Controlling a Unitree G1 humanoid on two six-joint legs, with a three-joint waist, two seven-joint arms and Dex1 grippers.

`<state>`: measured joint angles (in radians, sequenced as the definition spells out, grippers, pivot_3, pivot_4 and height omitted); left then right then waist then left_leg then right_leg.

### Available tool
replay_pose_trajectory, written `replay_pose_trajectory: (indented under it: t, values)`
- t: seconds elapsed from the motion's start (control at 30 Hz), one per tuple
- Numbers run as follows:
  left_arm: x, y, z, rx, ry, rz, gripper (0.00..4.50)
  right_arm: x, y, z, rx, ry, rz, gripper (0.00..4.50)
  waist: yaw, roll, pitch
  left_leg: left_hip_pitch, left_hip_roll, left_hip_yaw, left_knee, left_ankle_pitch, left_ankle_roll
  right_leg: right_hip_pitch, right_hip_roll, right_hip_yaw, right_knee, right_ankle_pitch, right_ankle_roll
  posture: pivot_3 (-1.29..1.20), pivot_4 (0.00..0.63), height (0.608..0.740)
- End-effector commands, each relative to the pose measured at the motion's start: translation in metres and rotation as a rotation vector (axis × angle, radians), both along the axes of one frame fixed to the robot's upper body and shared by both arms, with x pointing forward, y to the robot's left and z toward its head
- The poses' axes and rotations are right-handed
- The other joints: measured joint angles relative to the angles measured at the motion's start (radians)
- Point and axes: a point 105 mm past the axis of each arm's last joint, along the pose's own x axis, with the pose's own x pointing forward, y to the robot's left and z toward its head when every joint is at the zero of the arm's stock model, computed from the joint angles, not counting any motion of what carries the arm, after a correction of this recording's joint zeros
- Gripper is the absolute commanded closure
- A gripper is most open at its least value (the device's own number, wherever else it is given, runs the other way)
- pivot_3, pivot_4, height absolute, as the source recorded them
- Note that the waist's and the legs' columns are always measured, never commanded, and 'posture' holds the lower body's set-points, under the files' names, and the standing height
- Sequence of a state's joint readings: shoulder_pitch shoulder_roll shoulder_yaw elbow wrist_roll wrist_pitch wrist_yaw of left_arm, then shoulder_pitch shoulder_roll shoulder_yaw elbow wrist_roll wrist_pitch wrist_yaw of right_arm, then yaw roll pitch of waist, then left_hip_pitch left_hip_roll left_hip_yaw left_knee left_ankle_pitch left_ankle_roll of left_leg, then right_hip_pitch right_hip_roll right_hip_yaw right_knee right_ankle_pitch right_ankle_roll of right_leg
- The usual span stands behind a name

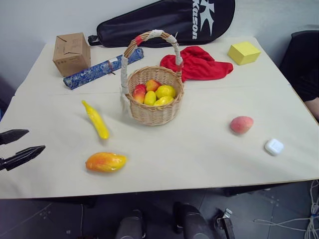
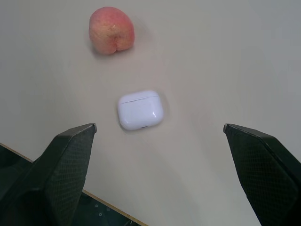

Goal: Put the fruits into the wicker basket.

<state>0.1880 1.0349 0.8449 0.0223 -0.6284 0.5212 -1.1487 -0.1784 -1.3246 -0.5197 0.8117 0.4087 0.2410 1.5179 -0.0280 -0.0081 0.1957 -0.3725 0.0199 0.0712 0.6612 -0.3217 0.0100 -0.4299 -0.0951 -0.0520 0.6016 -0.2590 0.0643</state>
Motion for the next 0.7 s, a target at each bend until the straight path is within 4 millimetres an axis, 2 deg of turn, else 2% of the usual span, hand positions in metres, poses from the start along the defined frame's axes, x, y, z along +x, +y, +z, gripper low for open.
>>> replay_pose_trajectory:
  t: [0.03, 0.17, 0.3, 0.7]
  values:
    - [0.001, 0.002, 0.005, 0.041, -0.023, -0.004, 0.00, 0.001, 0.009, 0.007, 0.008, -0.032, 0.056, 0.02, -0.001, 0.000, 0.000, 0.000, 0.000, 0.000, 0.000, 0.000, 0.000, 0.000, 0.000, 0.000, 0.000, 0.000, 0.000, 0.00, 0.150, 0.740]
    - [0.010, 0.005, 0.006, 0.035, -0.048, 0.025, 0.00, 0.001, 0.012, 0.003, 0.011, -0.031, 0.060, 0.02, 0.000, 0.000, 0.000, 0.001, 0.000, 0.000, 0.000, 0.000, -0.001, 0.000, 0.000, 0.000, 0.001, 0.000, 0.000, 0.00, 0.150, 0.740]
    - [0.011, 0.006, 0.005, 0.040, -0.047, 0.020, 0.00, 0.000, 0.011, 0.003, 0.009, -0.036, 0.051, 0.02, -0.001, 0.001, 0.000, 0.001, 0.000, 0.001, 0.000, 0.000, -0.002, 0.000, 0.000, 0.000, 0.001, 0.004, 0.006, 0.00, 0.150, 0.740]
    - [0.016, 0.006, 0.000, 0.041, -0.055, 0.014, 0.00, 0.000, 0.006, 0.001, -0.022, -0.050, 0.024, 0.02, -0.001, 0.001, 0.000, 0.001, 0.000, 0.001, 0.000, 0.000, -0.002, 0.000, 0.000, 0.000, 0.002, 0.004, 0.007, 0.00, 0.150, 0.740]
